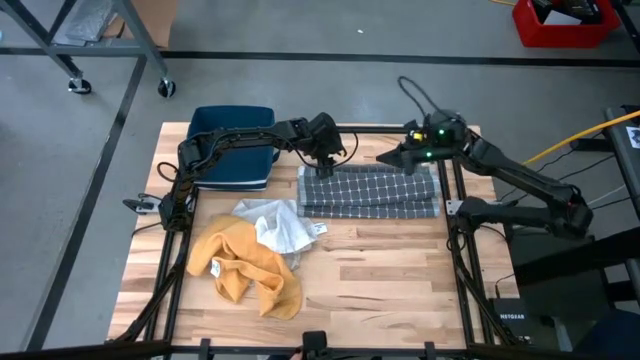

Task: Fold towel
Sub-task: Fold the gray towel

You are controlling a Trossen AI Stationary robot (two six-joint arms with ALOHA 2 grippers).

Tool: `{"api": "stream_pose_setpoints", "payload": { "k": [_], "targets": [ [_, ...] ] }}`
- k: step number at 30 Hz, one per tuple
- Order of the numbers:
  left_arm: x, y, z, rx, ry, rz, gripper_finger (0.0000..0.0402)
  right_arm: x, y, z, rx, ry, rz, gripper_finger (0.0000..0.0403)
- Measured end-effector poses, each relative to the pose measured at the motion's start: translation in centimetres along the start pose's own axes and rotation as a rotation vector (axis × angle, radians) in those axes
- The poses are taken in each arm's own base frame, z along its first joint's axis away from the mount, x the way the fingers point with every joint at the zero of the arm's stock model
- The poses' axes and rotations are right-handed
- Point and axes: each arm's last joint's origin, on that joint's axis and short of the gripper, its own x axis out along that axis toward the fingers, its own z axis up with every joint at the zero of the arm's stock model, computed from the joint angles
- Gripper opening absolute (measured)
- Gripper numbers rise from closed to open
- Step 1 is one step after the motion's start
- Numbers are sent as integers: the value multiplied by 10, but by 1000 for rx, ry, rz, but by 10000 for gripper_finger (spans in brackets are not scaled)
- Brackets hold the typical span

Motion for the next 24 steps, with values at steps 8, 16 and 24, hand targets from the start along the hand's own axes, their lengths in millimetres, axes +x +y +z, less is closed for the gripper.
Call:
{"api": "stream_pose_setpoints", "payload": {
  "k": [8, 16, 24],
  "targets": [
    [-1, -4, -10, -5, 106, -41, 147, 9, -27, -26, 139, 142, -493, 8],
    [0, -20, -4, -7, 66, -126, 147, 40, -51, -32, 220, 263, -574, 7],
    [1, -51, 5, 26, 45, -209, 147, 84, -55, -39, 175, 334, -429, 7]
  ]
}}
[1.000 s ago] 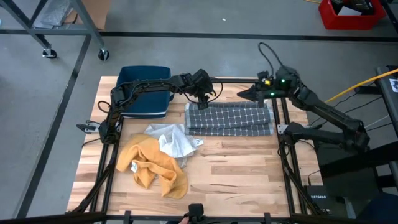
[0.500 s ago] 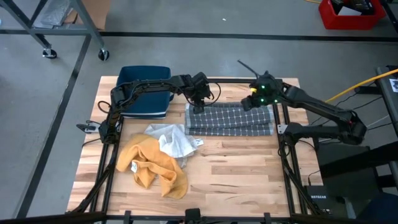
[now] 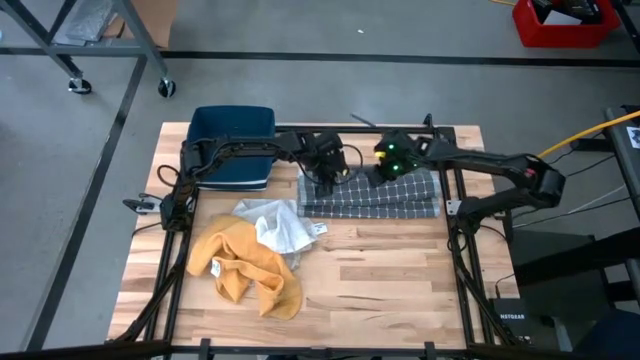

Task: Fold towel
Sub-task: Fold the gray towel

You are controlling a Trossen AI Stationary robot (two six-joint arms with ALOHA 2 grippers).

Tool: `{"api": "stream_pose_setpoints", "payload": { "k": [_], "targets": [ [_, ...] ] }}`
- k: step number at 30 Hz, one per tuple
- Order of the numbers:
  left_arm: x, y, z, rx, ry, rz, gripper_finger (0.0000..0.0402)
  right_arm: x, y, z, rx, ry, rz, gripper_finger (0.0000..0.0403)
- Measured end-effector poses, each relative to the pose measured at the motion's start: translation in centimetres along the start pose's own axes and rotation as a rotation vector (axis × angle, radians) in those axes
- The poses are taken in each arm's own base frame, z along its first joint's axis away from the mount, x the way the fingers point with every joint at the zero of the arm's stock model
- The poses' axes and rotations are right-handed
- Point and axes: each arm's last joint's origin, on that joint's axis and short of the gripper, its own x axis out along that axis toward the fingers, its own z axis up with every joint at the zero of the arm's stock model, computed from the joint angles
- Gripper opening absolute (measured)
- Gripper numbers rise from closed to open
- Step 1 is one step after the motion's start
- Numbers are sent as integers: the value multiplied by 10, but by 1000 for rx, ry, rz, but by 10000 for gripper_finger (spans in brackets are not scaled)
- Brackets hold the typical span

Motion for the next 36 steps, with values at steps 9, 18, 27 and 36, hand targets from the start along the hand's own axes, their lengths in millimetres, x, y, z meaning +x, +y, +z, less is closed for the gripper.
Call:
{"api": "stream_pose_setpoints", "payload": {
  "k": [9, 18, 27, 36],
  "targets": [
    [7, -25, 8, 110, -17, -24, 142, 32, -4, -7, -5, 85, -110, 7],
    [24, -23, 6, 115, -15, 52, 68, 41, -11, -7, -1, 78, -202, 7],
    [49, -18, -10, 55, 55, 56, 6, 37, -21, -16, -10, 114, -417, 7],
    [51, -19, -26, 49, 215, 66, 2, 24, -35, -35, -25, 278, -686, 7]
  ]
}}
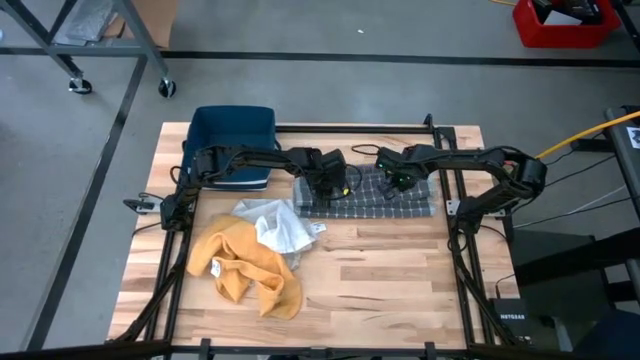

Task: Fold towel
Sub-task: Fold the gray towel

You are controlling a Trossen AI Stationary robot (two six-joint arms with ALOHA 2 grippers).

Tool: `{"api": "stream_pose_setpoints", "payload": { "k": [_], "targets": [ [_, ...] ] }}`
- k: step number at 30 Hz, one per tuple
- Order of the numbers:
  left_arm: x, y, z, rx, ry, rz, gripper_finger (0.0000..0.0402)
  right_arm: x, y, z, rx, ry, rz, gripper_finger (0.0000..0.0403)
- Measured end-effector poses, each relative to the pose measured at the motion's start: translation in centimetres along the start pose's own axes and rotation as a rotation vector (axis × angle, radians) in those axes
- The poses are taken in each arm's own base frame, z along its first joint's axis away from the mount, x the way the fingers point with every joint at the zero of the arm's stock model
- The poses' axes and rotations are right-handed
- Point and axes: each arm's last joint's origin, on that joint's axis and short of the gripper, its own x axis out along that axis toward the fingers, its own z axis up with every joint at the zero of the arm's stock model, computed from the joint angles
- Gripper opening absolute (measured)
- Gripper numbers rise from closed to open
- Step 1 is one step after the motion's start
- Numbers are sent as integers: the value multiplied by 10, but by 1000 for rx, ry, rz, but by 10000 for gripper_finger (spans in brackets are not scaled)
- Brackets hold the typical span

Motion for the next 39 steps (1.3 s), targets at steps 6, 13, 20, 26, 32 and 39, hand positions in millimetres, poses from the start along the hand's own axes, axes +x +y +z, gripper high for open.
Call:
{"api": "stream_pose_setpoints", "payload": {
  "k": [6, 13, 20, 26, 32, 39],
  "targets": [
    [-1, 3, -7, -7, 68, -7, 5, 5, -6, -11, -20, 83, -63, 7],
    [-1, 6, -10, -6, 77, -9, 7, 27, -14, -34, -28, 162, -104, 7],
    [1, 8, -5, 31, 25, 13, 26, 28, -12, -32, -6, 137, -63, 7],
    [2, 9, -1, 33, -20, 33, 89, 12, -7, -15, 3, 37, -34, 7],
    [2, 10, 3, 10, -56, 44, 150, -6, -6, -8, -39, 0, -22, 7],
    [2, 12, -1, 9, -26, 29, 160, -17, -20, -21, -94, 141, -220, 7]
  ]
}}
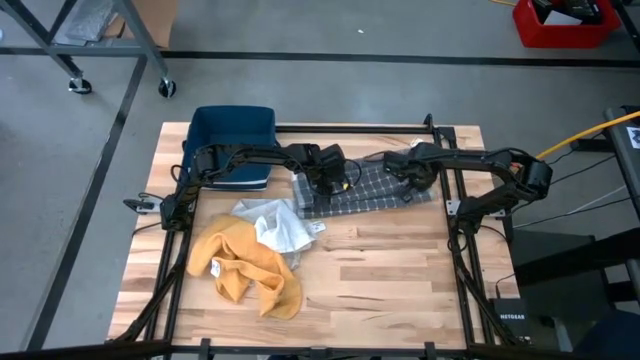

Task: Fold towel
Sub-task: Fold the gray towel

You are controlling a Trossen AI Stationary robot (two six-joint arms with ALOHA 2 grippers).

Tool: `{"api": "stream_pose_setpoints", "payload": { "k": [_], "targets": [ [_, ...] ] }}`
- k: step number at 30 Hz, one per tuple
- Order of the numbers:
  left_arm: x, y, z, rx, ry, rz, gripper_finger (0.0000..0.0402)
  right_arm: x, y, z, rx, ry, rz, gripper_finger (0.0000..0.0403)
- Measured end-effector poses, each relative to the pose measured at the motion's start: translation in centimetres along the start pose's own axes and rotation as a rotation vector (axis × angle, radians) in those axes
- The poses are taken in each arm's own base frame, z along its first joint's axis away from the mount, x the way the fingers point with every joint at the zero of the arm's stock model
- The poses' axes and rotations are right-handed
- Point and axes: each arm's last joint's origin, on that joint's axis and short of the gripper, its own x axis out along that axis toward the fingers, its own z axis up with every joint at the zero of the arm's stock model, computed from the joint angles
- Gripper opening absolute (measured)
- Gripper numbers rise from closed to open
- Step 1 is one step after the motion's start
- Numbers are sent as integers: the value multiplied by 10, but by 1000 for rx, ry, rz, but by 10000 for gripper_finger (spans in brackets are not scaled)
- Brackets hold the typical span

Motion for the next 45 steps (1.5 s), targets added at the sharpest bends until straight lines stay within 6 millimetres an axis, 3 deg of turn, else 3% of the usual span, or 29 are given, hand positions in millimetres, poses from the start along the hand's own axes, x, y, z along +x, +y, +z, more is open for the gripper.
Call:
{"api": "stream_pose_setpoints", "payload": {
  "k": [4, 13, 22, 27, 35, 39, 45],
  "targets": [
    [0, 2, 0, -10, -9, 4, 154, 0, -2, -4, 10, 29, -34, 7],
    [-7, 7, 13, -88, -65, 26, 152, -13, -6, -4, 60, -86, 82, 7],
    [-55, 10, 30, -83, -117, 40, 152, -25, -3, 9, 130, -295, 213, 7],
    [-77, 6, 20, -88, -7, 11, 152, -32, 4, 23, 111, -425, 330, 7],
    [-77, -2, -3, -54, 221, -58, 152, -40, 10, 34, 59, -536, 464, 9],
    [-76, -2, -7, 11, 260, -56, 152, -41, 13, 32, -8, -502, 574, 40],
    [-76, 5, -7, 87, 289, 64, 153, -44, 16, 32, -85, -490, 675, 133]
  ]
}}
